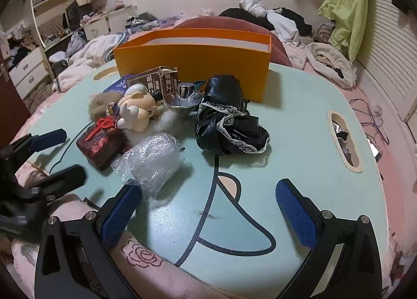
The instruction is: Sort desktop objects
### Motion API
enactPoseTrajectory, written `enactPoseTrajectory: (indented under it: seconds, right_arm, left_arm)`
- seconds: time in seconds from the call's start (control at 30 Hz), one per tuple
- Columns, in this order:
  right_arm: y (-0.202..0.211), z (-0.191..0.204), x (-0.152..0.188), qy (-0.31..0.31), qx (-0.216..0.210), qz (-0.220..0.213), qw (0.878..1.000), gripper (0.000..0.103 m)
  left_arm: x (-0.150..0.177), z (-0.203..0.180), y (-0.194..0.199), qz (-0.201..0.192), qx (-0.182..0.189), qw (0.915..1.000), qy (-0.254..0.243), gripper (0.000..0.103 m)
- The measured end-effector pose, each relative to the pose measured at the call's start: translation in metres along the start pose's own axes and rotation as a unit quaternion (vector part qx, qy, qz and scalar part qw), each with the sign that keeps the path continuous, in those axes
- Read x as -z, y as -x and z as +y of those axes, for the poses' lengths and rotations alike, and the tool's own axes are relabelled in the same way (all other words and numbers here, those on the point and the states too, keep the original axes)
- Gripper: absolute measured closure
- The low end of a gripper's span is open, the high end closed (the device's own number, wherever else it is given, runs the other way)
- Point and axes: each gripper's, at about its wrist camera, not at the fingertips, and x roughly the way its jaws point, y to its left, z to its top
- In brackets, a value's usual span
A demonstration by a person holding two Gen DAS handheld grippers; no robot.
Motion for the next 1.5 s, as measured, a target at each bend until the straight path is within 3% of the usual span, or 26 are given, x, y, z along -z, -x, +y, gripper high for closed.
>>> enactPoseTrajectory:
  seconds: [0.07, 0.13, 0.27, 0.33, 0.37, 0.6, 0.67, 0.73, 0.9, 1.03, 1.13, 1.17, 1.23, 1.3, 1.33, 1.37, 1.4, 1.47, 1.5]
  right_arm:
    - [0.002, -0.004, 0.001, -0.005, -0.012, -0.007, 1.000, 0.001]
    - [0.002, -0.009, 0.001, -0.012, -0.025, -0.013, 1.000, 0.001]
    - [0.001, -0.010, 0.000, -0.015, -0.031, -0.015, 0.999, 0.001]
    - [0.001, -0.008, -0.001, -0.012, -0.028, -0.014, 0.999, 0.001]
    - [0.000, -0.008, -0.001, -0.012, -0.028, -0.014, 0.999, 0.001]
    - [0.002, -0.005, 0.001, -0.017, -0.031, -0.020, 0.999, 0.001]
    - [0.004, -0.008, 0.002, -0.026, -0.039, -0.026, 0.999, 0.001]
    - [0.006, -0.015, 0.003, -0.039, -0.049, -0.032, 0.997, 0.001]
    - [0.010, -0.025, 0.005, -0.067, -0.063, -0.046, 0.995, 0.001]
    - [0.017, -0.015, 0.002, -0.047, -0.041, -0.056, 0.996, 0.001]
    - [0.017, 0.007, -0.006, 0.001, -0.015, -0.051, 0.999, 0.001]
    - [0.017, 0.011, -0.009, 0.011, -0.012, -0.051, 0.999, 0.001]
    - [0.017, 0.020, -0.017, 0.021, -0.001, -0.058, 0.998, 0.001]
    - [0.012, 0.023, -0.021, 0.024, 0.008, -0.051, 0.998, 0.001]
    - [0.006, 0.023, -0.021, 0.026, 0.009, -0.038, 0.999, 0.012]
    - [-0.001, 0.023, -0.020, 0.025, 0.001, -0.019, 1.000, 0.038]
    - [-0.007, 0.020, -0.017, 0.018, -0.007, -0.003, 1.000, 0.048]
    - [-0.004, 0.009, -0.012, -0.005, -0.027, -0.014, 1.000, 0.070]
    - [-0.002, 0.007, -0.010, -0.011, -0.038, -0.016, 0.999, 0.072]
  left_arm:
    - [-0.004, -0.004, 0.011, -0.031, 0.012, 0.9994, -0.006, 0.001]
    - [-0.011, -0.012, 0.012, -0.041, 0.004, 0.9990, -0.017, 0.009]
    - [-0.026, -0.025, -0.024, 0.023, -0.019, 0.9992, -0.027, 0.034]
    - [-0.026, -0.029, -0.041, 0.058, -0.010, 0.9978, -0.031, 0.058]
    - [-0.024, -0.029, -0.045, 0.064, -0.015, 0.9973, -0.034, 0.063]
    - [-0.008, -0.031, -0.006, 0.003, -0.040, 0.9983, -0.042, 0.065]
    - [-0.003, -0.032, -0.005, 0.013, -0.041, 0.9977, -0.052, 0.064]
    - [0.004, -0.030, -0.013, 0.040, -0.050, 0.9957, -0.067, 0.053]
    - [0.003, -0.019, -0.011, 0.039, -0.039, 0.9977, -0.040, 0.039]
    - [0.002, -0.017, -0.011, 0.039, -0.035, 0.9980, -0.035, 0.038]
    - [0.001, -0.020, -0.012, 0.036, -0.036, 0.9979, -0.041, 0.041]
    - [0.001, -0.022, -0.011, 0.032, -0.038, 0.9978, -0.045, 0.045]
    - [0.002, -0.024, -0.010, 0.030, -0.032, 0.9977, -0.052, 0.064]
    - [0.003, -0.026, -0.010, 0.030, -0.031, 0.9976, -0.055, 0.065]
    - [0.002, -0.026, -0.010, 0.028, -0.032, 0.9975, -0.056, 0.065]
    - [0.003, -0.026, -0.009, 0.026, -0.031, 0.9977, -0.055, 0.065]
    - [0.002, -0.026, -0.007, 0.022, -0.029, 0.9979, -0.054, 0.065]
    - [0.003, -0.025, -0.003, 0.013, -0.024, 0.9984, -0.050, 0.065]
    - [0.002, -0.025, 0.000, 0.007, -0.024, 0.9985, -0.048, 0.065]
